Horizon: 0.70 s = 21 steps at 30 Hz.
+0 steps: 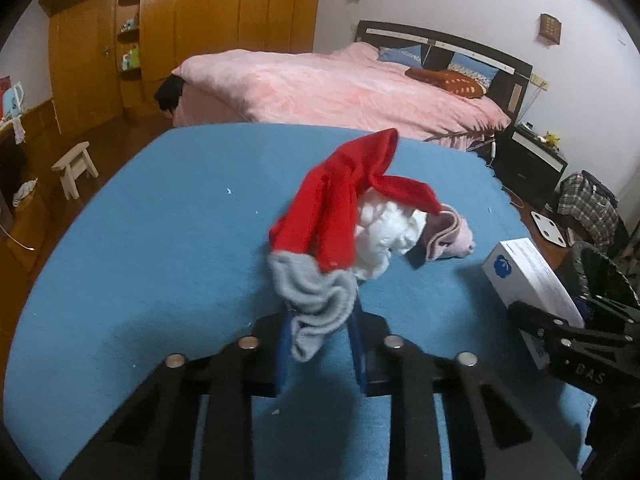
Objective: Collect trash
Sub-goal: 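Grasp the grey sock with the left tool and lift it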
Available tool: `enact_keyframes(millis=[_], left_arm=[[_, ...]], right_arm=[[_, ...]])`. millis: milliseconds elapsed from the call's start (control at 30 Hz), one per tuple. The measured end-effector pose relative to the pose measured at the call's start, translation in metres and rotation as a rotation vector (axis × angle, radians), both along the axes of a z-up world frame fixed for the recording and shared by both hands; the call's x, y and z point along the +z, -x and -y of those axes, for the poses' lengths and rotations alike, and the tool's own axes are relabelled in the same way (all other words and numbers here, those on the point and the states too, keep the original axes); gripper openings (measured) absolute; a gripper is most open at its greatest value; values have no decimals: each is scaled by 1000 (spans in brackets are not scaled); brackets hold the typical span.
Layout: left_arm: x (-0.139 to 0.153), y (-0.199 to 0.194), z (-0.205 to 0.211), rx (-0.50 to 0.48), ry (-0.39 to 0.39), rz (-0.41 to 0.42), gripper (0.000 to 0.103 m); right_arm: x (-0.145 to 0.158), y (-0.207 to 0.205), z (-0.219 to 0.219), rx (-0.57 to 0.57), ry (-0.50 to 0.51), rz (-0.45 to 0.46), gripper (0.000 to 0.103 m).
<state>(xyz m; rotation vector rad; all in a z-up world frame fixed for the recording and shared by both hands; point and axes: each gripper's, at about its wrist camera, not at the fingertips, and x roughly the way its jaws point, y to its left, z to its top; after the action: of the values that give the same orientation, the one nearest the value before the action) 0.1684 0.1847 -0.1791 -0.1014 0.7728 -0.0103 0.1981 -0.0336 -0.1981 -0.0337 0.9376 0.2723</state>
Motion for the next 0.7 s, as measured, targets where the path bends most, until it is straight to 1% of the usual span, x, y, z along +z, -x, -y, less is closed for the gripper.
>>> enact_keyframes(millis=[67, 133, 267, 300, 367, 400, 433, 533, 700], left_arm=[[2, 7, 1, -15, 13, 3, 18], [4, 15, 0, -25, 25, 3, 17], [1, 31, 2, -58, 18, -14, 17], [0, 33, 3, -67, 14, -18, 20], [0, 34, 4, -66, 2, -17, 32], [1, 32, 5, -61, -2, -13, 47], [2, 31, 6, -53, -7, -5, 58], [3, 21, 8, -39, -14, 2, 66], [-5, 7, 9, -25, -7, -27, 68]], right_arm=[[1, 1, 1, -1, -5, 2, 54], [1, 1, 1, 0, -9, 1, 54], [0, 3, 3, 1, -8, -2, 54], [0, 2, 3, -2, -8, -5, 54], [-2, 2, 4, -7, -7, -9, 54], [-2, 1, 5, -8, -6, -12, 54], [-2, 0, 6, -10, -6, -13, 54], [-3, -1, 7, -11, 0, -9, 54], [-9, -4, 7, -11, 2, -24, 54]])
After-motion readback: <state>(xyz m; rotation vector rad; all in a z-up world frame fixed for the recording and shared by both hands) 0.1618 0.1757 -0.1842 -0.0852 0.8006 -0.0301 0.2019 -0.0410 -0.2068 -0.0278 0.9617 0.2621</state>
